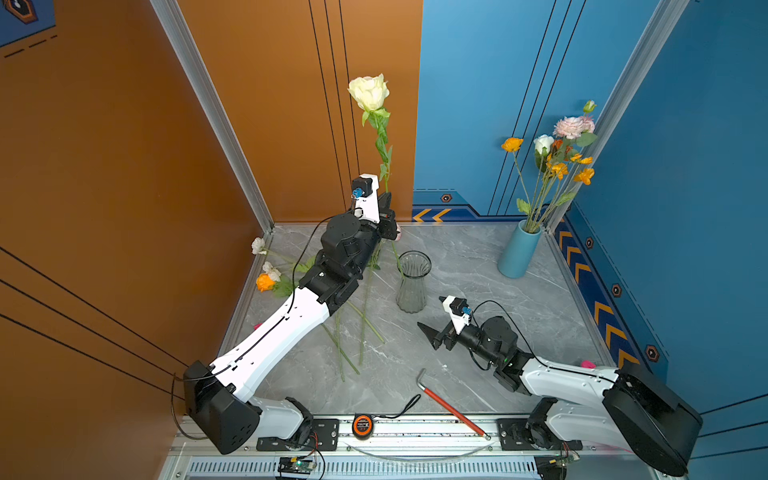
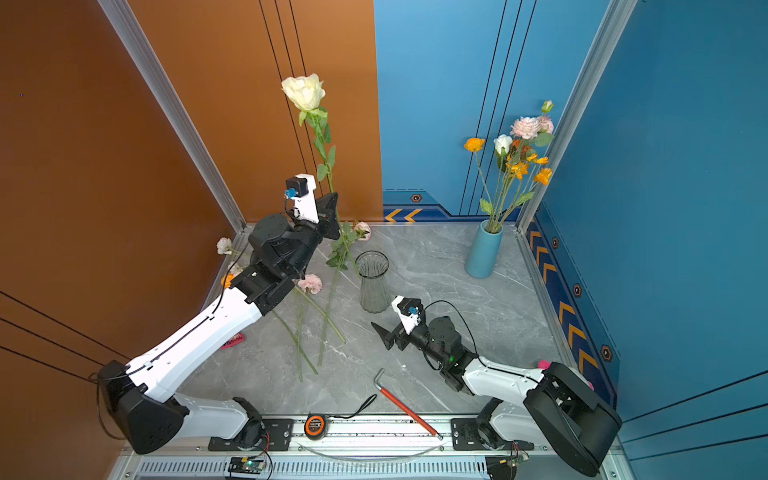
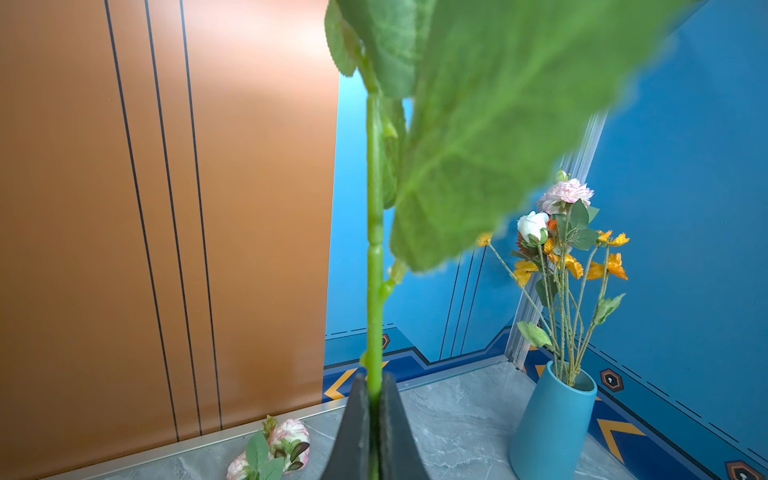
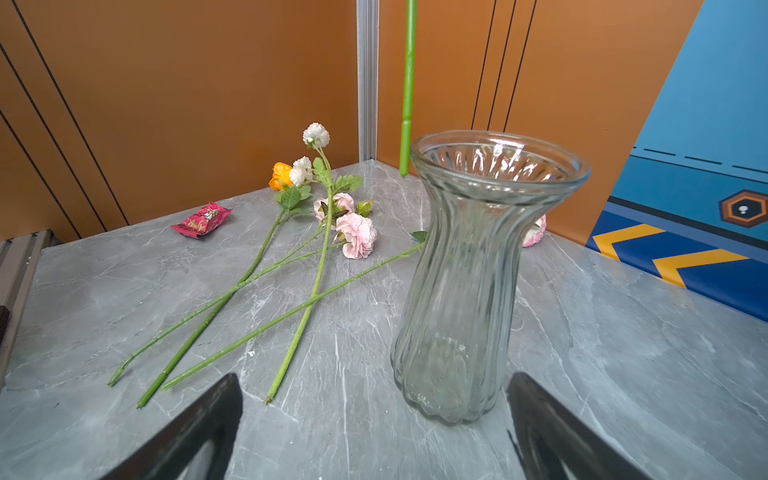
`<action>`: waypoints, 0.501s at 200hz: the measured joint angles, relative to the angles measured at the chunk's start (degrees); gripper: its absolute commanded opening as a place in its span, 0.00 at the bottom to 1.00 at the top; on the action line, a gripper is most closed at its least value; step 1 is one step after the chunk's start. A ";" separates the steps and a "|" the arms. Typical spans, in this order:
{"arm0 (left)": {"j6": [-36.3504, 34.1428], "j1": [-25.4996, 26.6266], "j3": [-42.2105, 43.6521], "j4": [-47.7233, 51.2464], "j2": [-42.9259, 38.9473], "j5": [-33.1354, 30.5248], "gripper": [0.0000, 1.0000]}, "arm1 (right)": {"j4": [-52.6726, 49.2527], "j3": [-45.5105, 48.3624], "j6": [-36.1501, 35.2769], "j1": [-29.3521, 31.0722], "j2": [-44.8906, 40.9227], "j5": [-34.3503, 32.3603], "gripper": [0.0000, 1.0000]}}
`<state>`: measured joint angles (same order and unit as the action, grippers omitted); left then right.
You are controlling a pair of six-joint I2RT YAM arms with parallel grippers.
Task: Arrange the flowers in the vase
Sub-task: 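Lower the cream rose stem into the clear glass vase with the left gripper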
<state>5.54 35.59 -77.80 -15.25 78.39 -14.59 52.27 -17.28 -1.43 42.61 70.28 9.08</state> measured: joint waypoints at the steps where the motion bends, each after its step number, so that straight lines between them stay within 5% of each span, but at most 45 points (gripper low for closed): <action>1: 0.00 0.00 -0.02 -0.09 0.04 0.00 0.00 | 0.00 0.00 0.00 0.00 0.00 0.00 1.00; 100: 1.22 -0.02 -3.30 -1.05 1.66 1.38 0.00 | -0.02 0.00 0.00 -0.22 0.00 -0.02 1.00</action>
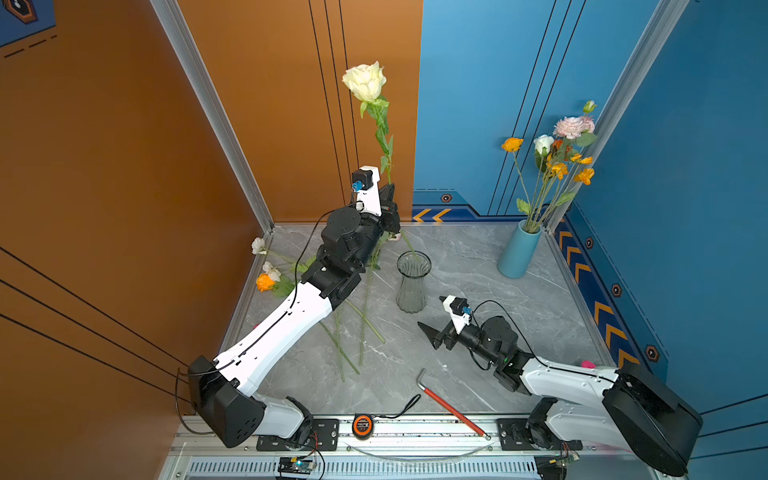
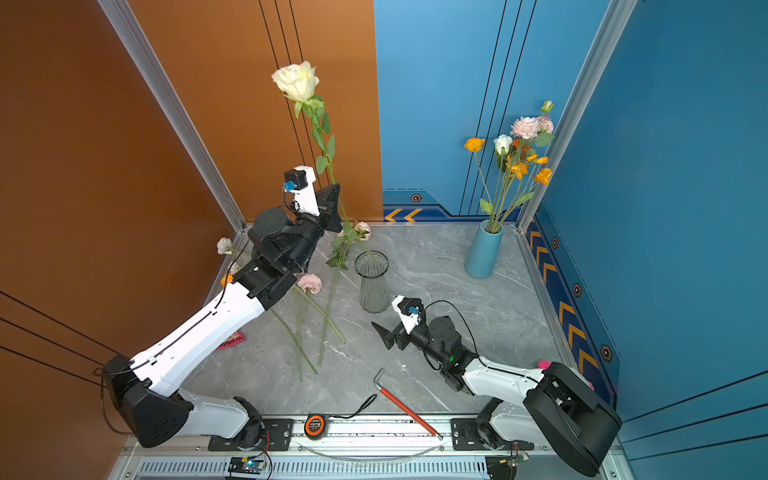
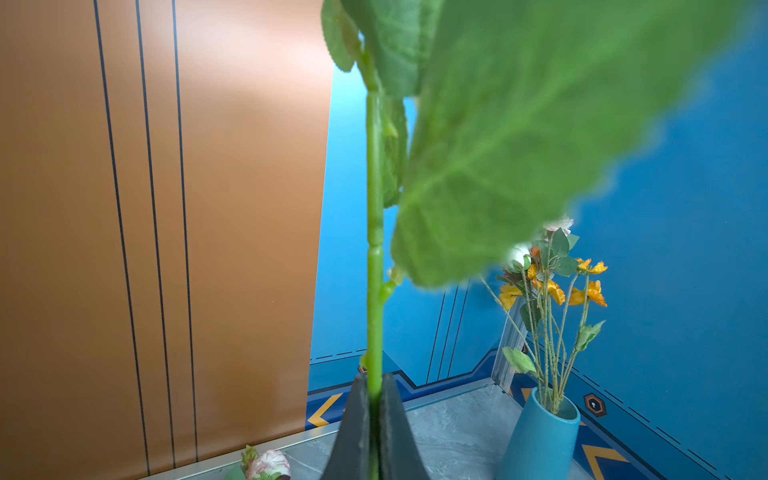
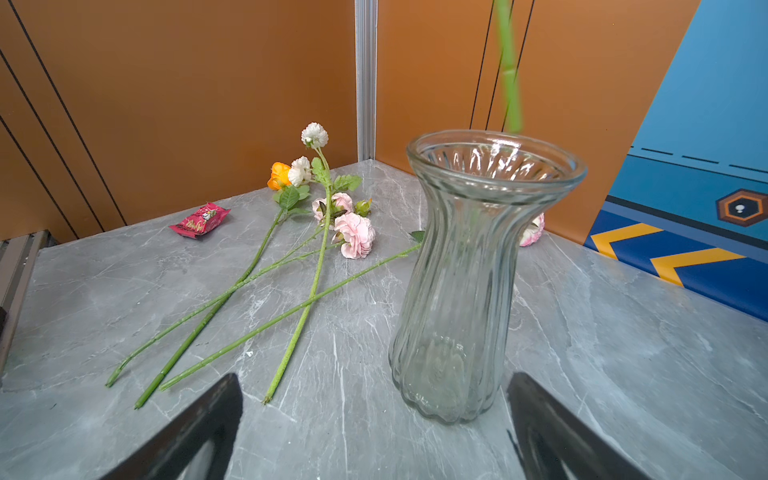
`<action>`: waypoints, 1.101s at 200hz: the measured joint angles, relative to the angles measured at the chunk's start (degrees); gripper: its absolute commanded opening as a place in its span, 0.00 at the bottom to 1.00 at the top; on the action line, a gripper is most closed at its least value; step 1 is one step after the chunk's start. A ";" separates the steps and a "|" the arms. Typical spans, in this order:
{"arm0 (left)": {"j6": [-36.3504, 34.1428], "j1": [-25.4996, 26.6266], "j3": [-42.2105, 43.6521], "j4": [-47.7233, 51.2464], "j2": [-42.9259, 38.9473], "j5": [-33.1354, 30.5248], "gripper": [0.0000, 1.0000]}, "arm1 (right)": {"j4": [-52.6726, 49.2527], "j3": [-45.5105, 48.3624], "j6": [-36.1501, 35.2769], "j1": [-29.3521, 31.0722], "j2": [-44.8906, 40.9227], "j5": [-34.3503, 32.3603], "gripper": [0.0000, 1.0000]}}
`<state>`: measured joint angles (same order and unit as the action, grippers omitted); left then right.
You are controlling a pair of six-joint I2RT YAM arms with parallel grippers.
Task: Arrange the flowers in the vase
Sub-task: 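Lower the cream rose stem into the clear glass vase with the left gripper, then open the left gripper and draw it back toward the flower pile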
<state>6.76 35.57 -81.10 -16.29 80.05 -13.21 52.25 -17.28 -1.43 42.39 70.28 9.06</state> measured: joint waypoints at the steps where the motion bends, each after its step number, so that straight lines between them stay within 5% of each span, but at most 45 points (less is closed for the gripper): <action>1: 0.02 0.00 0.00 0.02 0.00 0.00 0.00 | 0.00 0.00 0.00 0.00 0.00 0.00 1.00; 57: 0.33 -0.33 3.69 -2.10 0.46 2.05 0.00 | -0.04 0.00 -0.02 0.00 0.00 -0.02 1.00; 105: 0.74 -0.17 13.79 -6.29 4.68 10.93 0.00 | -0.13 0.00 -0.02 0.00 0.00 -0.02 1.00; 220: 0.72 1.05 24.61 -14.01 7.52 17.18 0.22 | -0.15 0.00 -0.02 0.00 0.00 -0.02 1.00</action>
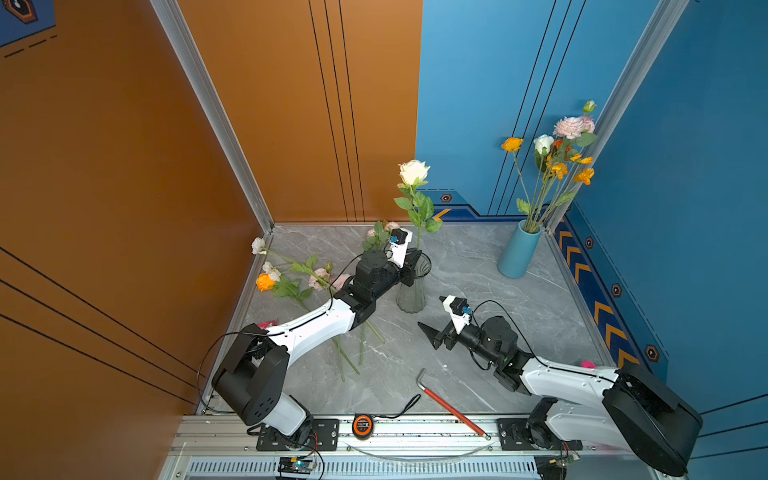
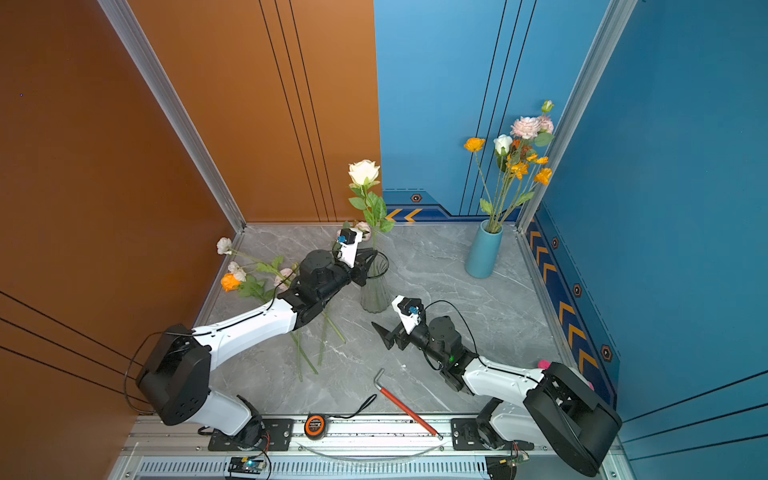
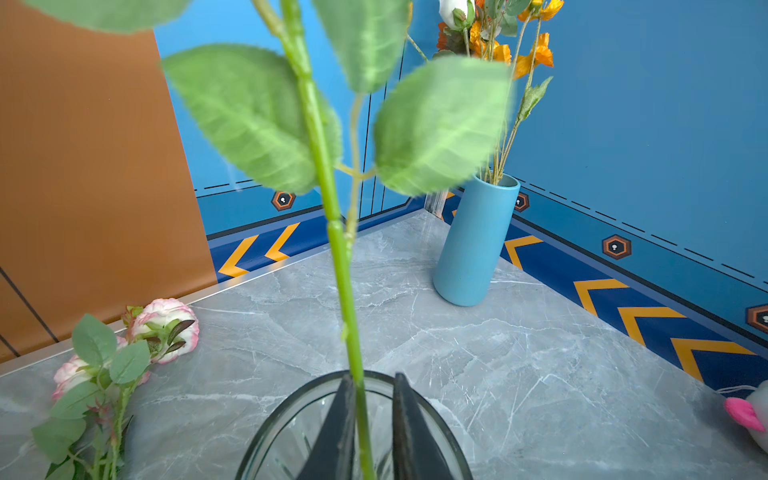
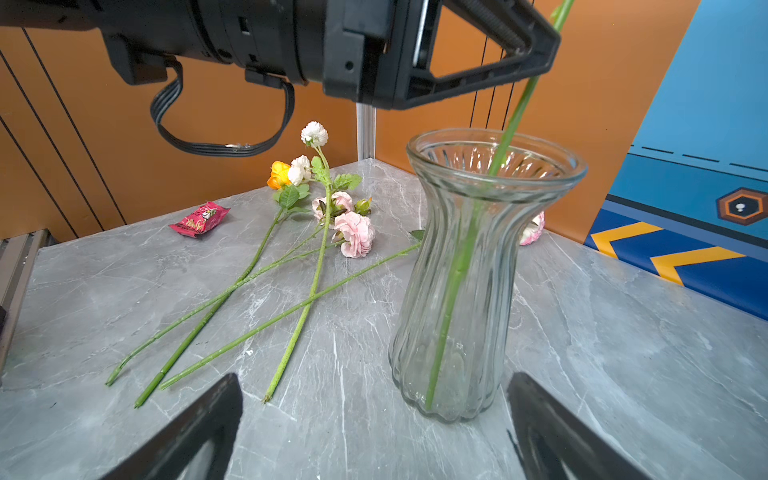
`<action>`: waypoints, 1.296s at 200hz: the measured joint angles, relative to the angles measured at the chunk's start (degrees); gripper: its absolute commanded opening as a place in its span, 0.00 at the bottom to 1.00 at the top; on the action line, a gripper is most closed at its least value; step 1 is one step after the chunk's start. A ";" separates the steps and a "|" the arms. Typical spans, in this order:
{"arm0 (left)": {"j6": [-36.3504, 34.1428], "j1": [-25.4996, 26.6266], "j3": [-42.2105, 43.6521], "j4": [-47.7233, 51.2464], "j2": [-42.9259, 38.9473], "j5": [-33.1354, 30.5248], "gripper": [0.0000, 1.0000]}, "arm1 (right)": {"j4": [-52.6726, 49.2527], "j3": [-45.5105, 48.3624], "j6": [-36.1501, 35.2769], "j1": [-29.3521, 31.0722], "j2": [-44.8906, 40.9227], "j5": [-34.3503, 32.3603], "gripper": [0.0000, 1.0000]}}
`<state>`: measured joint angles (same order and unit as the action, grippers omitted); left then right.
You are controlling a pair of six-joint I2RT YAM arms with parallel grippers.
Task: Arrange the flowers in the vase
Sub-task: 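Open the left gripper and draw it back toward the flower pile, then close the left gripper on the pink rose stems in the pile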
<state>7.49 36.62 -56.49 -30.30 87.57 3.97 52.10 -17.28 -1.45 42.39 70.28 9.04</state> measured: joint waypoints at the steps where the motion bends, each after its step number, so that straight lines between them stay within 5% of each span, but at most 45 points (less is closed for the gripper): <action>1: 0.00 0.00 0.02 -0.02 0.00 0.02 0.22 | 0.00 0.00 0.00 0.00 0.00 0.00 1.00; 82: 1.14 -0.63 6.60 0.70 -8.02 0.00 0.44 | -0.02 0.00 0.00 0.00 0.00 0.00 1.00; 101: 1.51 -1.11 6.32 5.44 -12.61 -2.45 0.55 | -0.02 0.00 0.00 0.02 0.00 0.00 1.00; 125: 3.06 -4.31 1.51 17.40 -14.73 -6.95 0.55 | -0.07 0.00 0.00 0.17 -0.04 0.02 1.00; 171: 7.58 -16.37 -6.25 36.61 -2.93 -6.56 0.49 | -3.63 -0.90 -1.75 4.35 -0.26 -0.17 1.00; 259: 8.94 -17.59 -14.36 46.53 18.36 -1.92 0.45 | -0.17 -3.61 -2.12 7.61 11.93 -0.17 1.00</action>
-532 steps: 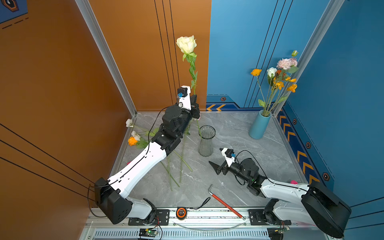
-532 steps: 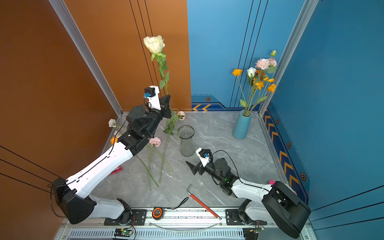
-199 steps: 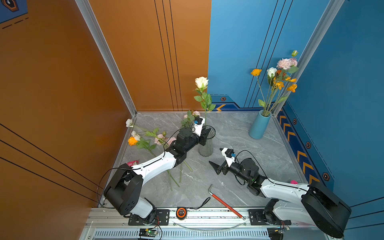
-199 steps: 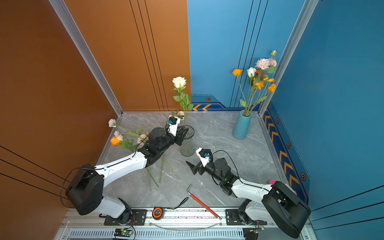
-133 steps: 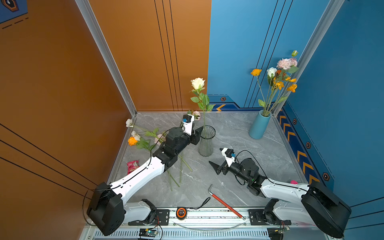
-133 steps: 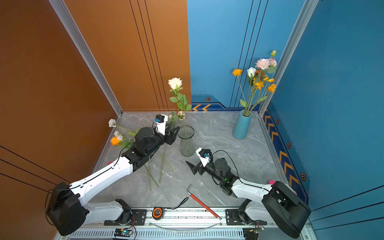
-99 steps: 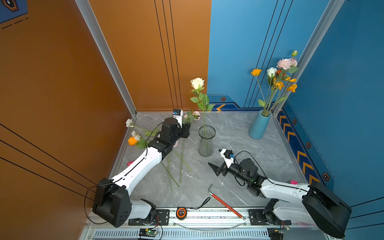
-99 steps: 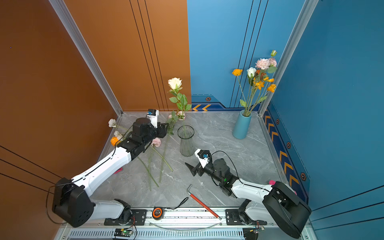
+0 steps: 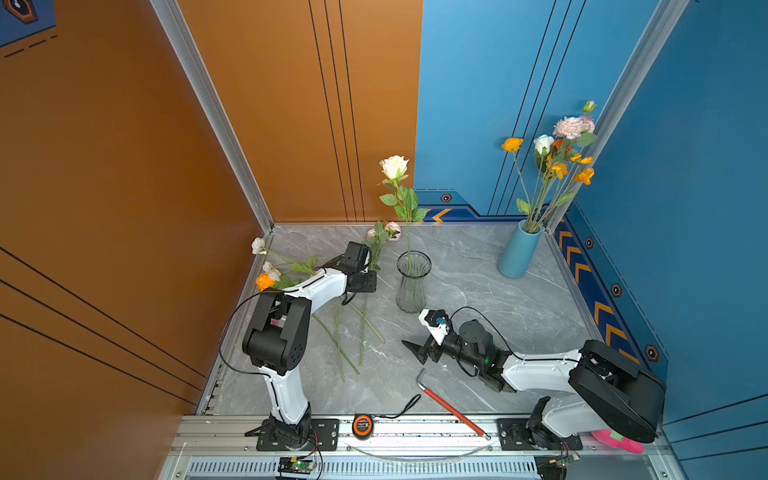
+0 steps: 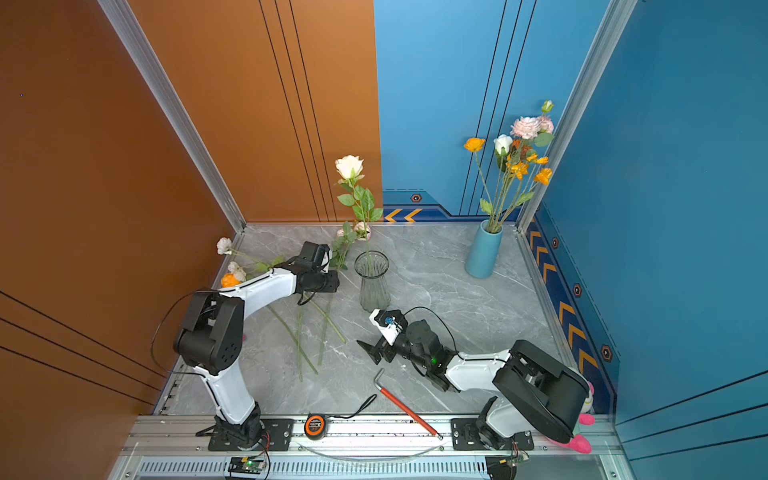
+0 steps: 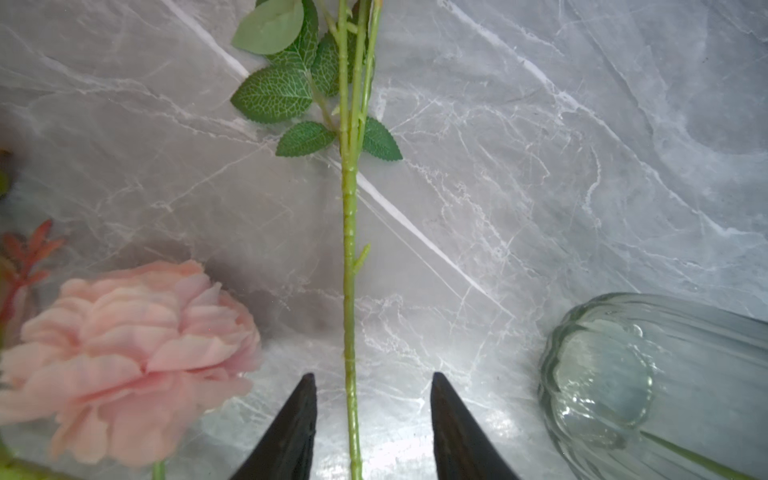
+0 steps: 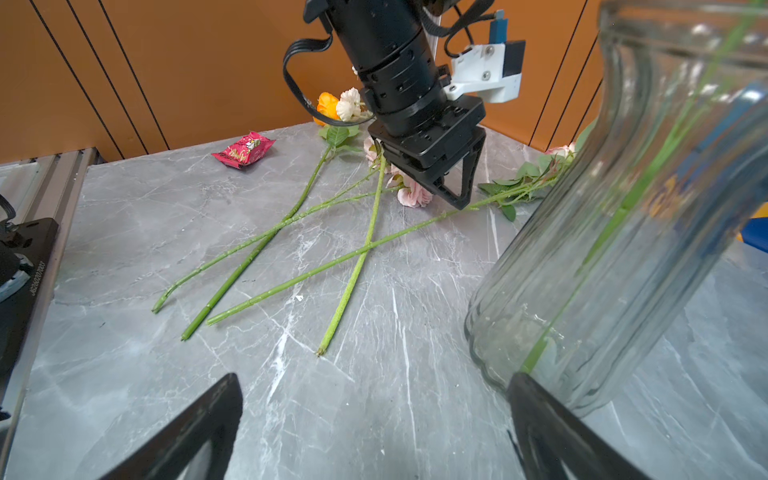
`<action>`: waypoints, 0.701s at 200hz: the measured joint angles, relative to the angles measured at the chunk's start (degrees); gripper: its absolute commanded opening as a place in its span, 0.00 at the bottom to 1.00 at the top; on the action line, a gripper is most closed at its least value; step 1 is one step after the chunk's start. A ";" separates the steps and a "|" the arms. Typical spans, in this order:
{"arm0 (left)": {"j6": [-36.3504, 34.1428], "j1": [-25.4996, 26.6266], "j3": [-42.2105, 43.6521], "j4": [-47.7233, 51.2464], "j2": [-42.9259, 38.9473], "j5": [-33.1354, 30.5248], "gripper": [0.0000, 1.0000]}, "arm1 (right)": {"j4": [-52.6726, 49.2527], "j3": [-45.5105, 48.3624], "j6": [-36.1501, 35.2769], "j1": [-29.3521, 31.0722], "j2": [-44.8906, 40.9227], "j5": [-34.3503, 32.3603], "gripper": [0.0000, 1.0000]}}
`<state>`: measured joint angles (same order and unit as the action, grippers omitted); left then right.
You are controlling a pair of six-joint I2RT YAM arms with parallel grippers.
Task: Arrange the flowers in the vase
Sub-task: 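Close the left gripper on the pink rose stems in the pile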
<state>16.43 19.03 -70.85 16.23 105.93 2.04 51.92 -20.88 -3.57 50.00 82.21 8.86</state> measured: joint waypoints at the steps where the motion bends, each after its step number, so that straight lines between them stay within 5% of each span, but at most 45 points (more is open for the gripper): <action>1: 0.00 0.00 -0.07 0.00 0.04 0.00 0.45 | 0.00 -0.04 -0.02 0.02 0.00 0.00 1.00; 108: -0.11 -0.28 -4.22 1.44 7.23 -0.46 0.35 | 0.35 -0.48 -0.11 0.31 -0.26 -0.09 1.00; 140: -0.50 -0.28 -4.83 1.66 8.57 -0.52 0.25 | 0.28 -0.50 -0.68 0.31 -0.26 -0.11 1.00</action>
<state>15.92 18.74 -75.68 17.89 114.50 1.52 52.21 -21.39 -4.25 50.30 81.95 8.75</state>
